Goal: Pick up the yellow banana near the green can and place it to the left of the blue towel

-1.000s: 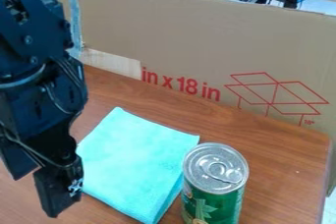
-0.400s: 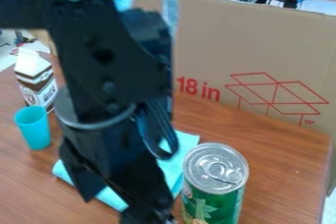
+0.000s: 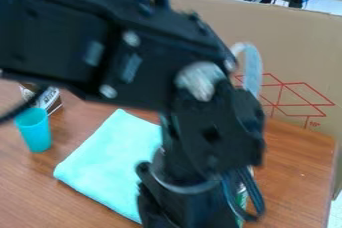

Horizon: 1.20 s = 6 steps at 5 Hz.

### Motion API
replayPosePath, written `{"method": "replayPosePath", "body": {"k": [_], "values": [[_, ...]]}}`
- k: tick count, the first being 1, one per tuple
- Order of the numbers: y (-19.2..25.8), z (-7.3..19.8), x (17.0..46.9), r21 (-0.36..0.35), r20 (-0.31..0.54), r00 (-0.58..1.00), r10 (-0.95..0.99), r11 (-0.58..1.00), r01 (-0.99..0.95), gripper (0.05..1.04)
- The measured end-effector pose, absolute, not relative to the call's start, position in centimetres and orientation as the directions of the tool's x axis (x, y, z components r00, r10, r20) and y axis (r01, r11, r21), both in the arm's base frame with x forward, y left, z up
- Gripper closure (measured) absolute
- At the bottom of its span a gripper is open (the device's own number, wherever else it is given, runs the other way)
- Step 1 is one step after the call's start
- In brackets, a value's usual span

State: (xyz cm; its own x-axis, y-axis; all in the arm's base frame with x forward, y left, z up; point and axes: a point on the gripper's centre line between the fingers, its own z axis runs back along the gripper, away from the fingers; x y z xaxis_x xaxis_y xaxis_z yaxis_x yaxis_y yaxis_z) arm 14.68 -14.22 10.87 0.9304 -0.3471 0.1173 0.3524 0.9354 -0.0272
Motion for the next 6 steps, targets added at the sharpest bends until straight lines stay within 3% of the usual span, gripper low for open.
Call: {"method": "replayPosePath", "body": {"k": [2,5,6], "values": [[-16.0,7.0,16.1,-0.023,0.154,0.922,-0.356,0.931,0.364,0.083],[-17.0,2.9,15.6,-0.035,0.077,0.937,-0.340,0.939,0.343,0.083],[-17.2,1.7,15.3,-0.038,0.042,0.941,-0.336,0.940,0.338,0.138]]}}
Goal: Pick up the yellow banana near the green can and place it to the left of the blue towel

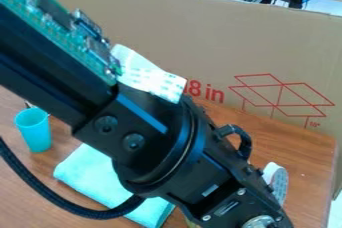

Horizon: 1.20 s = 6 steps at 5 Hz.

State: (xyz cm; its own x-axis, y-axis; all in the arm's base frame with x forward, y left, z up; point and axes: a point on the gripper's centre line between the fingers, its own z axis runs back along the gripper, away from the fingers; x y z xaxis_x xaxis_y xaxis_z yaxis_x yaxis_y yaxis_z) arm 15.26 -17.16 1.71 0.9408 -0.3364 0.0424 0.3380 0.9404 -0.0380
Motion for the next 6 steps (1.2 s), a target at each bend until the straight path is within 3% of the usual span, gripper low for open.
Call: {"method": "replayPosePath", "body": {"k": [1,2,3,4,5,6], "values": [[-17.3,1.6,15.4,-0.034,0.031,0.930,-0.365,0.930,0.366,0.402],[-17.5,2.1,14.4,-0.019,0.012,0.903,-0.429,0.903,0.429,0.478],[-18.5,6.0,14.3,-0.021,0.091,0.816,-0.571,0.818,0.575,0.478],[-19.4,10.7,14.7,-0.035,0.255,0.677,-0.691,0.693,0.720,0.478],[-18.3,13.8,14.7,0.013,0.314,0.624,-0.715,0.661,0.750,0.478],[-13.6,17.1,14.9,0.075,0.332,0.697,-0.636,0.754,0.653,0.478]]}}
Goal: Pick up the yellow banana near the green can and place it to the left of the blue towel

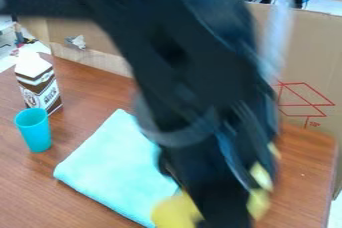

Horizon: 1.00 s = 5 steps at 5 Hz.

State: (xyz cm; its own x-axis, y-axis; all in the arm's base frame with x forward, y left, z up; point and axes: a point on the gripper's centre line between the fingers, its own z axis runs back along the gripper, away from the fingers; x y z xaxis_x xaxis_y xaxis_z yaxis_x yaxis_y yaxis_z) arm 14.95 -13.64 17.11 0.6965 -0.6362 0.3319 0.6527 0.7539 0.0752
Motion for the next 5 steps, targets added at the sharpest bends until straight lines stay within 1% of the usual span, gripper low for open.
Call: {"method": "replayPosePath", "body": {"k": [1,2,3,4,5], "values": [[-8.7,18.6,15.6,0.066,0.331,0.810,-0.484,0.868,0.492,0.478],[-3.7,18.4,14.8,0.031,0.314,0.891,-0.329,0.941,0.336,0.478],[0.9,17.8,13.9,-0.003,0.307,0.929,-0.206,0.976,0.217,0.478],[5.6,16.9,13.3,-0.020,0.278,0.954,-0.116,0.992,0.127,0.478],[10.4,14.4,12.7,-0.061,0.218,0.975,0.036,0.998,-0.023,0.478]]}}
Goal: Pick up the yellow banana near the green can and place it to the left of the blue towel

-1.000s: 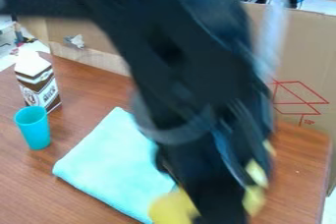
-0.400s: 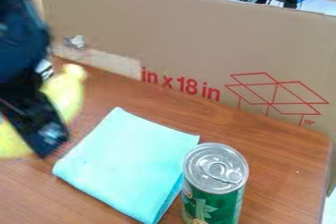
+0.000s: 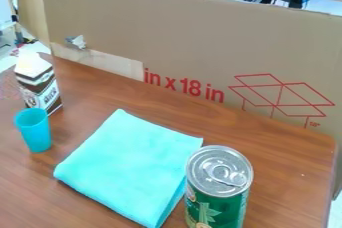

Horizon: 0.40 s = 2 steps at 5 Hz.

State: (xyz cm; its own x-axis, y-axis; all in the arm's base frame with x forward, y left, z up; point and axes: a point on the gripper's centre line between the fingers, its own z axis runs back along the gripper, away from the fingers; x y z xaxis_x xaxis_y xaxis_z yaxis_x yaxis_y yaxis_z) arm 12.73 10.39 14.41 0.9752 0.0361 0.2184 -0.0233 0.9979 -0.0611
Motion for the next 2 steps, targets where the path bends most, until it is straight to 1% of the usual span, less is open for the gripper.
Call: {"method": "replayPosePath", "body": {"k": [1,2], "values": [[15.3,12.7,12.9,-0.057,0.165,0.979,0.119,0.992,-0.111,0.478],[19.9,10.1,12.5,-0.062,0.089,0.978,0.187,0.981,-0.182,0.478]]}}
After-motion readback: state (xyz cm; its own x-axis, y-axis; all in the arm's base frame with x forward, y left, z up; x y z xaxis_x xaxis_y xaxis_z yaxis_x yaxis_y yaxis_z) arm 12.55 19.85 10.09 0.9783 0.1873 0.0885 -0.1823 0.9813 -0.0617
